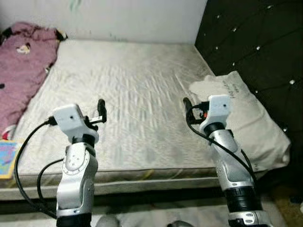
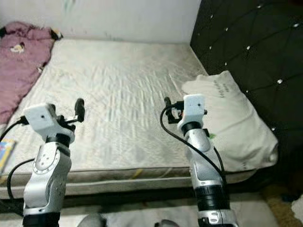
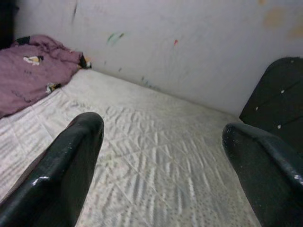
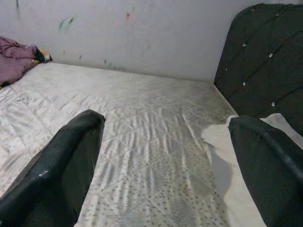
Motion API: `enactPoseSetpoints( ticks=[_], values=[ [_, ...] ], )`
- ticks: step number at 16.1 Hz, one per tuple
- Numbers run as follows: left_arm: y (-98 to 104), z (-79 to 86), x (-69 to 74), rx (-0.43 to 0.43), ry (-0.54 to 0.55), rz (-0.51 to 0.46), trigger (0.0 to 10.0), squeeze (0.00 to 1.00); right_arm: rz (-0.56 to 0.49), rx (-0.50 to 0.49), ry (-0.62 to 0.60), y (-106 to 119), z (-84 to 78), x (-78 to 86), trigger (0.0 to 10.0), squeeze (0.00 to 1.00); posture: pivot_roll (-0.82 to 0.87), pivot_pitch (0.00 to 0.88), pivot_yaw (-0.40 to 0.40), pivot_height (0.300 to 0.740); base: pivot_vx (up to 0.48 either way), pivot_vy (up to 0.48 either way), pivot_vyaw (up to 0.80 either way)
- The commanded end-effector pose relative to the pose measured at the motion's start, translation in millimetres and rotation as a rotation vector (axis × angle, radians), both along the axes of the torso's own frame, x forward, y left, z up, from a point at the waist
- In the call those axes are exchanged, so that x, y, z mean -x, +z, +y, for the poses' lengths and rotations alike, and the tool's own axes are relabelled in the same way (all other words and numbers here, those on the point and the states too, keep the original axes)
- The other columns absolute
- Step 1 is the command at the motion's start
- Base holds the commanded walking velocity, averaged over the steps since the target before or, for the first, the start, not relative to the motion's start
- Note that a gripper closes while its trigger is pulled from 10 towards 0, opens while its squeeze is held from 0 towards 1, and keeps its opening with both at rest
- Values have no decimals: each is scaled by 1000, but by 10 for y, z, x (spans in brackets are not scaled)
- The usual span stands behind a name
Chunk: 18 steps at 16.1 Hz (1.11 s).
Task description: Clean up the room
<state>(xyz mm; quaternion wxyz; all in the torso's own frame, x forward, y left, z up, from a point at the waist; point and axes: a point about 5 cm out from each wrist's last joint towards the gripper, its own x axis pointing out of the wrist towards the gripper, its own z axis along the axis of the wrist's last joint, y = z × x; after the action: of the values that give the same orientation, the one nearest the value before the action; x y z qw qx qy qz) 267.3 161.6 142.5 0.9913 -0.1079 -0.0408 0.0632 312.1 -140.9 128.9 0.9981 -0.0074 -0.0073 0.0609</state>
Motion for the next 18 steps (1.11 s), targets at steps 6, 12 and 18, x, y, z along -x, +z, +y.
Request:
enactPoseSetpoints(
  ticks=[6,12,18],
  values=[
    [11,19,6,4,13,-1,10000,0,0,-4,27,29,71,-25,10000,0,73,0,-92,740,0,472,-206],
    [10,15,3,5,14,-1,10000,0,9,-2,31,12,68,-17,10000,0,70,0,-92,740,0,472,0],
    [3,13,9,5,16,-1,10000,0,15,1,43,0,82,-9,10000,0,71,0,-93,740,0,472,0]
  ],
)
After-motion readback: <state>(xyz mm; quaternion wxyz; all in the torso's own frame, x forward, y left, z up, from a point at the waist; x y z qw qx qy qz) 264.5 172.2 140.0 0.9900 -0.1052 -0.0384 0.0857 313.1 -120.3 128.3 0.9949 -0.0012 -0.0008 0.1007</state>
